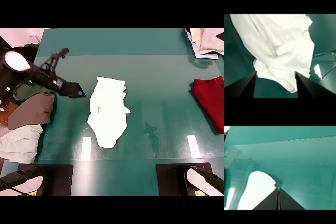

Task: Fold the shirts.

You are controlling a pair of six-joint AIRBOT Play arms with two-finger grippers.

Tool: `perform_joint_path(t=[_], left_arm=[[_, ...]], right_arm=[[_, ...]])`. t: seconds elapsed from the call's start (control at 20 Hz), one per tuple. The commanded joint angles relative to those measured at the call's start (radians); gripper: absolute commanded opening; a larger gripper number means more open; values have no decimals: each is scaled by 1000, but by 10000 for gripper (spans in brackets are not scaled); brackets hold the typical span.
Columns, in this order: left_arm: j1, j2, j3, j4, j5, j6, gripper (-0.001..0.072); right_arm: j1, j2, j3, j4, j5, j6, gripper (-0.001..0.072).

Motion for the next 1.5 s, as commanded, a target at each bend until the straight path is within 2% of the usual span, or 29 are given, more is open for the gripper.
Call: perform_joint_path(t=[0.0, 0.2, 0.35, 0.65, 0.75, 1.2, 1.25, 1.3, 1.4, 1.45], left_arm=[[-24, 1, -164, -93, 193, -8, 576], [-118, -30, -210, -170, 444, 9, 576], [-168, -92, -207, -198, 546, 7, 576], [-180, -186, -153, -220, 540, 7, 574], [-180, -187, -152, -218, 551, 8, 543], [-180, -187, -153, -192, 554, -4, 542], [-180, -187, -153, -192, 547, -11, 494], [-180, -187, -153, -192, 539, -10, 359], [-180, -187, -153, -192, 539, -10, 155], [-180, -187, -153, -192, 540, -10, 24]], right_arm=[[1, -3, 0, 0, 5, -5, 15], [1, -2, 0, 0, 10, -5, 16], [1, -2, -1, 0, 33, -5, 15], [1, -2, -1, 0, 71, -5, 15], [1, -2, -1, 0, 73, -5, 15], [1, -2, -1, 0, 77, -5, 15], [1, -2, -1, 0, 84, -5, 15], [1, -2, -1, 0, 91, -5, 16], [1, -2, -1, 0, 99, -5, 16], [1, -2, -1, 0, 103, -5, 15]])
